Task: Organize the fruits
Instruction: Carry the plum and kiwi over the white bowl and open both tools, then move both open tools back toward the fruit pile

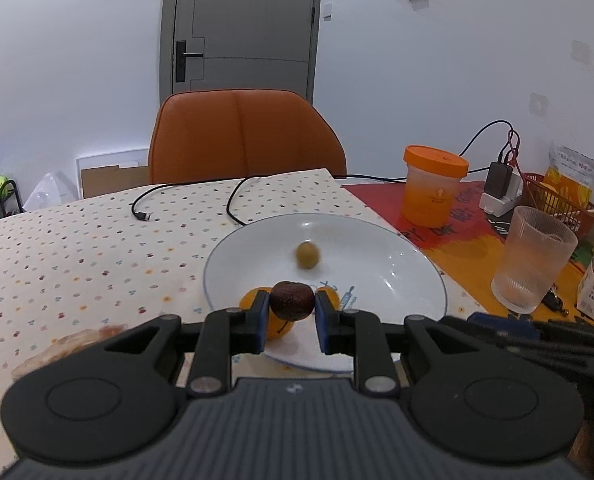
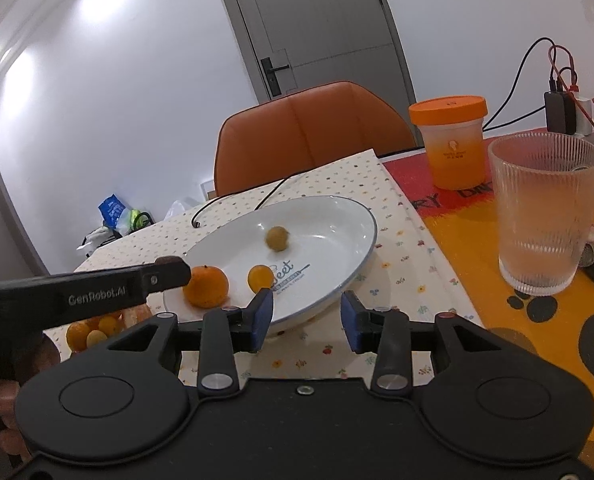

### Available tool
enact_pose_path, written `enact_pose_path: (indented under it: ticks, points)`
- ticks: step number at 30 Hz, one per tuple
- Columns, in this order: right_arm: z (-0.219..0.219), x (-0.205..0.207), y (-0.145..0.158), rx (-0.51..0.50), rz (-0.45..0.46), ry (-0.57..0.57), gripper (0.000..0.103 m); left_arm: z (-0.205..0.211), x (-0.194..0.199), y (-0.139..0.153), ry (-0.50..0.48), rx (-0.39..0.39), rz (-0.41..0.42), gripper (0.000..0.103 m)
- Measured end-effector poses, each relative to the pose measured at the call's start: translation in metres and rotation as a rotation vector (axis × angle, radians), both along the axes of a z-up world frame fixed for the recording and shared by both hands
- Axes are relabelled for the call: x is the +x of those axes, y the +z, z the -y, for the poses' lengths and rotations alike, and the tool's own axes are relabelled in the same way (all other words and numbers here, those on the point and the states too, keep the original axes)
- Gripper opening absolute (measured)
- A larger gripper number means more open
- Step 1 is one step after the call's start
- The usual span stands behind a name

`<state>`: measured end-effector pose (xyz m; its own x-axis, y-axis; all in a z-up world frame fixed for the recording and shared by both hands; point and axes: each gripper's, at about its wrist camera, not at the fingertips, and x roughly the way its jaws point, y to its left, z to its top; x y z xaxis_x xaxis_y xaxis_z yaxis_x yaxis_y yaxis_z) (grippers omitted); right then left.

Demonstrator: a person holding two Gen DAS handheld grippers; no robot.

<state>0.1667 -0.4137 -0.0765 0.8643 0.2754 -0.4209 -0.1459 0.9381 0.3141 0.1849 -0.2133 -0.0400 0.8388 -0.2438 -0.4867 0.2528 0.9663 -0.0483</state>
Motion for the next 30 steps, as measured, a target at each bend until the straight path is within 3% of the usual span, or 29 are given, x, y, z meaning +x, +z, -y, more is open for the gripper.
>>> enact_pose_path:
  ticks: [9,14,19,25,30]
  points:
    - [-0.006,-0.002,0.004,-0.009,0.006,0.010,0.044,-0.009,-0.005,0.003,0.027,-0.016,-0.019,0.031]
    - [-0.017,0.000,0.005,-0.017,0.000,0.025,0.047,-0.027,-0.012,0.005,0.072,-0.024,-0.012,0.046]
    - [-0.028,0.000,0.009,-0.030,0.001,0.041,0.053,-0.047,-0.018,0.007,0.109,-0.037,-0.010,0.053]
    - [-0.039,-0.001,0.012,-0.049,0.004,0.049,0.065,-0.066,-0.028,0.006,0.149,-0.048,-0.013,0.067]
    - [-0.048,-0.004,0.015,-0.065,0.010,0.054,0.081,-0.082,-0.035,0.007,0.199,-0.052,-0.002,0.075]
